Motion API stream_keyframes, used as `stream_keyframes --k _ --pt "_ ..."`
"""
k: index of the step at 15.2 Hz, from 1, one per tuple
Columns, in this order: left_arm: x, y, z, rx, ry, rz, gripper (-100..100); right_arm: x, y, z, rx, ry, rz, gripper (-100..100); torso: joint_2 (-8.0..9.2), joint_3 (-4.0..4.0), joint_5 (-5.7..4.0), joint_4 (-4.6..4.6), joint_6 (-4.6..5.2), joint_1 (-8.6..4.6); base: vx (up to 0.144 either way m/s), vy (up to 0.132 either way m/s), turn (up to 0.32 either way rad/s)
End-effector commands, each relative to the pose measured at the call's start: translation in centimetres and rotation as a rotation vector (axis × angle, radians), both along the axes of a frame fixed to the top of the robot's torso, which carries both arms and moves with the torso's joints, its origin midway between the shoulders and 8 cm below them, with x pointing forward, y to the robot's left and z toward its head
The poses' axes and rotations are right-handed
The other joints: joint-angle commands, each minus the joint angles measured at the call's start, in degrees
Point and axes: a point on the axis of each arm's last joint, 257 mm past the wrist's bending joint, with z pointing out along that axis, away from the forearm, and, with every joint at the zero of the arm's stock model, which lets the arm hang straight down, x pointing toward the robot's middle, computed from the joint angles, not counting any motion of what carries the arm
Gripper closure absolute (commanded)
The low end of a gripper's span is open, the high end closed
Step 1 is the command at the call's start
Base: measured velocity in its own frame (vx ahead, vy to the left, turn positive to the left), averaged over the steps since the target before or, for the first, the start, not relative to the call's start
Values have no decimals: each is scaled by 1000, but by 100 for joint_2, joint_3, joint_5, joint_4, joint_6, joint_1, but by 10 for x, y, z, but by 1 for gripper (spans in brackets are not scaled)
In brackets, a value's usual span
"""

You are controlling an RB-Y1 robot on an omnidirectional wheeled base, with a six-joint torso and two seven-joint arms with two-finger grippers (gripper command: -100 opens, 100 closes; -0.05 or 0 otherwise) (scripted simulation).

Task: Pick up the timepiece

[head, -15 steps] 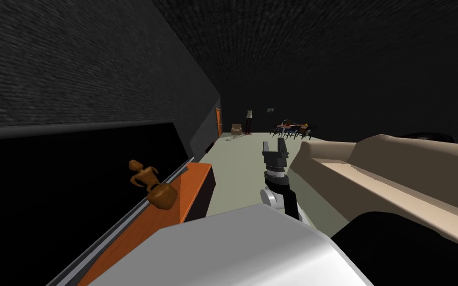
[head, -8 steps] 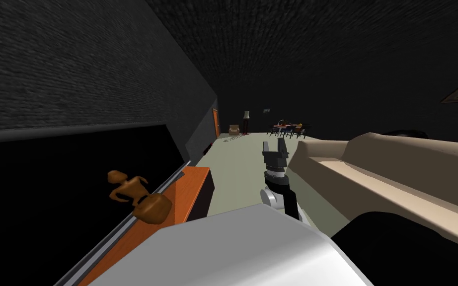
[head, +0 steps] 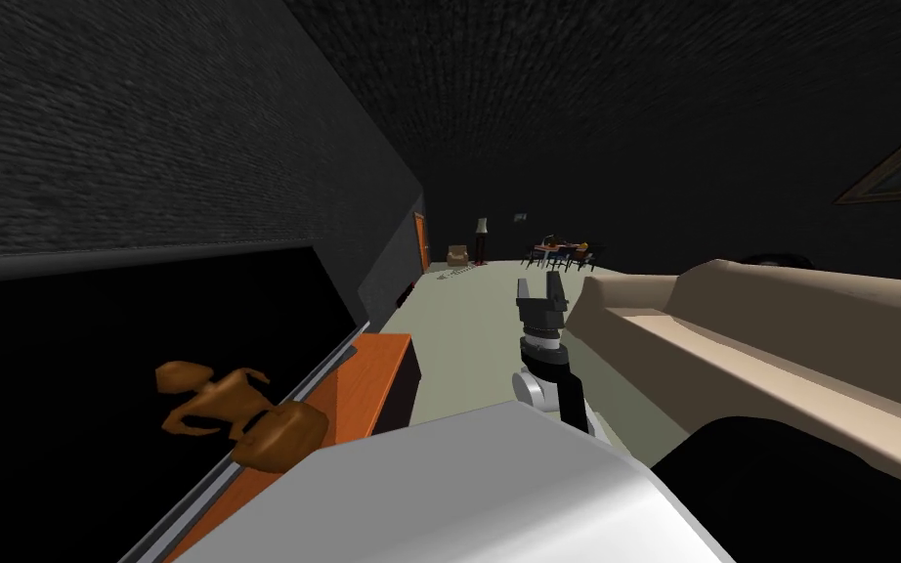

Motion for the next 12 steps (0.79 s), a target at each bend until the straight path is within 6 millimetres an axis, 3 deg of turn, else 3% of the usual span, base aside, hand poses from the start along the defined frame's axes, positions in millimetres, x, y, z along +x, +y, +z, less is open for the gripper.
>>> stream_keyframes --k 1,3,4,5,10,11,12 --pt "-13 -9 -4 -28 44 -29 -100 0 0 0 0 0 0 0 0 0 0 0 0 0 75 56 -25" --pt "-31 -36 -21 -86 83 -41 -100 0 0 0 0 0 0 0 9 5 1 1 -2 1 41 39 13" --pt "-23 -21 -12 -52 60 -34 -100 0 0 0 0 0 0 0 22 11 2 3 -7 -7 4 4 25" --pt "-24 -32 -22 -54 62 -44 -100 0 0 0 0 0 0 0 30 17 -2 6 -3 -14 9 27 57" --pt "-23 -36 -27 -52 60 -49 -100 0 0 0 0 0 0 0 34 19 0 7 -2 -2 12 42 34" --pt "-25 -30 -20 -55 62 -43 100 0 0 0 0 0 0 0 35 20 -1 7 -2 -6 -2 -19 -63" --pt "-25 -29 -19 -56 63 -41 100 0 0 0 0 0 0 0 38 22 -4 8 0 -19 -14 -44 -76"
